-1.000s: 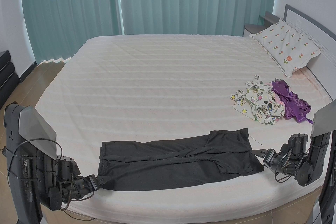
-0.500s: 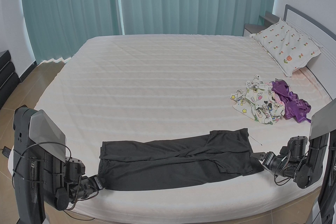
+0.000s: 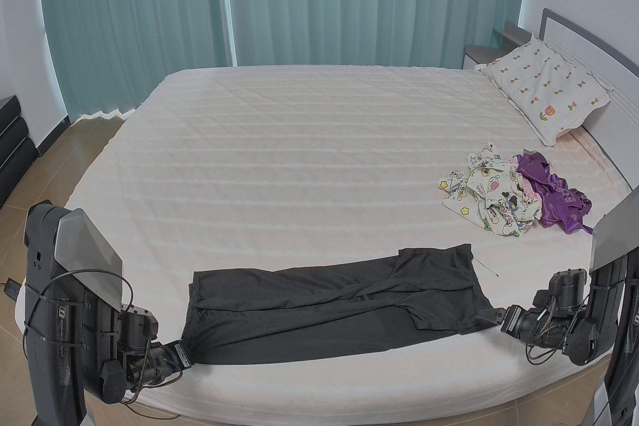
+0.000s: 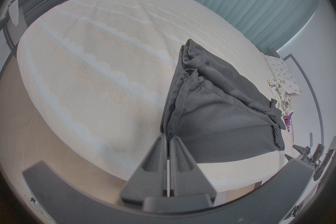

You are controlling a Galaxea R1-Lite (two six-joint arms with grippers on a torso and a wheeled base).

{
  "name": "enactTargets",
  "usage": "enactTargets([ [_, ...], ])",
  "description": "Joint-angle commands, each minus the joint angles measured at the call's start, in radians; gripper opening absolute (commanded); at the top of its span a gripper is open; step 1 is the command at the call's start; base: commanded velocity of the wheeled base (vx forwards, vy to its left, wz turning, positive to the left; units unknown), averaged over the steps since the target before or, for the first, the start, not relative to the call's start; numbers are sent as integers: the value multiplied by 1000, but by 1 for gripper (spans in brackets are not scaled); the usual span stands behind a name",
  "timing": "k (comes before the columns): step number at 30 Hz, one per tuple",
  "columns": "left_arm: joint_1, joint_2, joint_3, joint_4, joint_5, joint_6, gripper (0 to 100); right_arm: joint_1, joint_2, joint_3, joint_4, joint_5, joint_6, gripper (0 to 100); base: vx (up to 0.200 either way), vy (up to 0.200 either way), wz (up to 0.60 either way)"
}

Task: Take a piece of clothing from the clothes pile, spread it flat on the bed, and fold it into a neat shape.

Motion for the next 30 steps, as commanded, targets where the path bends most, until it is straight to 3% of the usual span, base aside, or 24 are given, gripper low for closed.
enactTargets([
  [1,5,-4,-3,-17,-1,-3,0,0,29,1,6,1,-4,100,0,0,0],
  [16,5,-4,-11,-17,-4,-10,0,72,101,-82,-5,-19,68,100,0,0,0],
  [22,7,-5,-17,-17,-4,-12,0,108,147,-159,-5,-94,68,100,0,0,0],
  [30,8,-5,-23,-17,-6,-12,0,115,173,-219,-3,-102,70,100,0,0,0],
])
